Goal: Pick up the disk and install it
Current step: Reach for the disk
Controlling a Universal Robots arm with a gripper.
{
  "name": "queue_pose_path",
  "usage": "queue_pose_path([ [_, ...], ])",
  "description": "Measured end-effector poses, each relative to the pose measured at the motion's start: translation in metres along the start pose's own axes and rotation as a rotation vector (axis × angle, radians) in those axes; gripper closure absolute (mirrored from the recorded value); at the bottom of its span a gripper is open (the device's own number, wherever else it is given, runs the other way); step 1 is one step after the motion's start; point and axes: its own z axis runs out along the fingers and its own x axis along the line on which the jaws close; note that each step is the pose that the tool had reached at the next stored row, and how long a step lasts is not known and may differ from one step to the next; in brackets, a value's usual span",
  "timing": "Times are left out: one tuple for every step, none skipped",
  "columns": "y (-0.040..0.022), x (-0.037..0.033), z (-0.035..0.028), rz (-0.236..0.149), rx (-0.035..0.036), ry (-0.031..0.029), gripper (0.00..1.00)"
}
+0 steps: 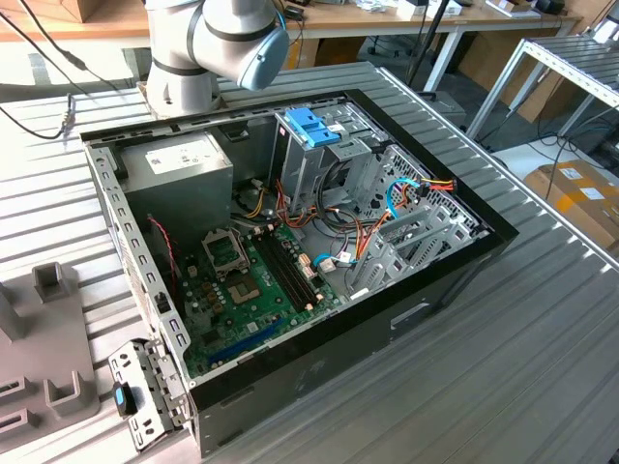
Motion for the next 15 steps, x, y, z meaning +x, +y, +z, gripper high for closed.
queue_pose_path([
  [0.0000,-0.0002,0.0000,0.000,0.0000,0.0001,0.89],
  [0.0000,-0.0004,0.0000,0.000,0.0000,0.0001,0.89],
  [0.0001,-0.0006,0.0001,0.000,0.0000,0.0000,0.89],
  [0.0001,-0.0008,0.0001,0.000,0.0000,0.0001,0.89],
  [0.0001,-0.0010,0.0001,0.000,0.0000,0.0000,0.89],
  [0.0001,-0.0013,0.0002,0.000,0.0000,0.0001,0.89],
  [0.0001,-0.0014,0.0001,0.000,0.0000,0.0001,0.89],
  [0.0001,-0.0016,0.0002,0.000,0.0000,0.0001,0.89],
  [0.0001,-0.0020,0.0003,0.000,0.0000,0.0001,0.89],
  [0.0002,-0.0020,0.0003,0.000,0.0000,0.0001,0.89],
  [0.0002,-0.0021,0.0003,0.000,0.0000,0.0001,0.89],
  [0.0002,-0.0024,0.0003,0.000,0.0000,0.0000,0.89],
  [0.0002,-0.0025,0.0003,0.000,0.0000,0.0001,0.89],
  [0.0002,-0.0027,0.0003,0.000,0.0000,0.0001,0.89],
  [0.0002,-0.0029,0.0003,0.000,0.0000,0.0001,0.89],
])
